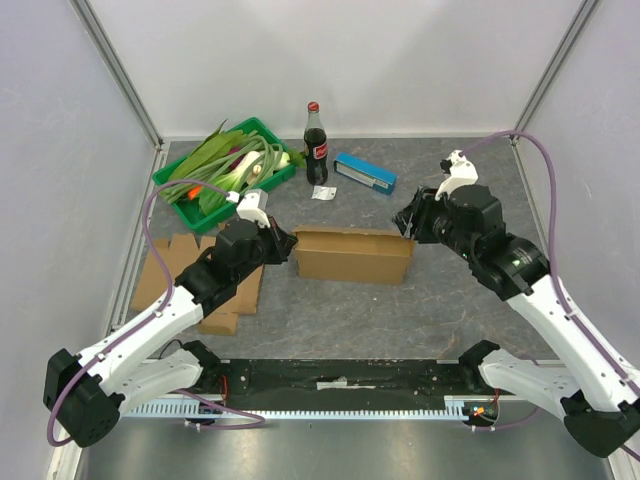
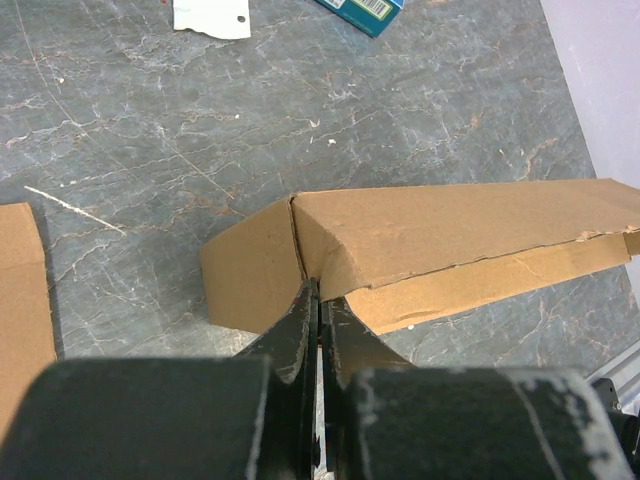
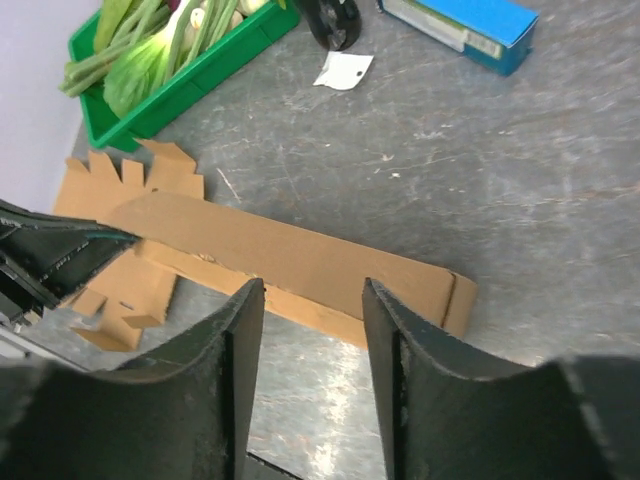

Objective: Fold the paper box

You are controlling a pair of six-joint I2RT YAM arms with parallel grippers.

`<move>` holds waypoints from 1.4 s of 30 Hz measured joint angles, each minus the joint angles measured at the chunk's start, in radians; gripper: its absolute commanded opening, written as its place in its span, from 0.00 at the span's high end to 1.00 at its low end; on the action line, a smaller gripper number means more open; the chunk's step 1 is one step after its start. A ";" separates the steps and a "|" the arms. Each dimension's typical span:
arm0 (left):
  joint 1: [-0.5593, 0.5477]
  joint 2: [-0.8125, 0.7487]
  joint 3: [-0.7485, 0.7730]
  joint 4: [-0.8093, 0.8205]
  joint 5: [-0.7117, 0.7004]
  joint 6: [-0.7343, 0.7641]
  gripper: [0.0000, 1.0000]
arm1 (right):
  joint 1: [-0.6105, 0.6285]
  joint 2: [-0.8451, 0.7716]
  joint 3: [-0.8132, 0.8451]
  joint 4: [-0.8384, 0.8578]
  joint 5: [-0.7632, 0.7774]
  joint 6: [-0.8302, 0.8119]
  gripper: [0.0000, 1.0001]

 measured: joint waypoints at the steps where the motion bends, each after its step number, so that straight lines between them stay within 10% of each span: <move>1: 0.000 0.000 0.002 -0.004 0.000 0.000 0.98 | -0.005 0.004 -0.020 0.033 -0.013 0.013 0.66; 11: 0.000 0.003 0.014 -0.026 0.001 -0.001 0.98 | -0.154 0.010 -0.286 0.298 -0.199 0.100 0.98; 21: 0.000 0.003 0.021 -0.042 0.014 0.000 0.98 | -0.238 -0.143 -0.526 0.457 -0.328 0.165 1.00; 36: 0.000 0.004 0.029 -0.057 0.033 0.000 0.98 | -0.248 -0.009 -0.377 0.476 -0.525 0.175 1.00; 42: 0.000 0.016 0.046 -0.074 0.048 0.000 0.71 | -0.248 -0.066 -0.537 0.561 -0.561 0.216 1.00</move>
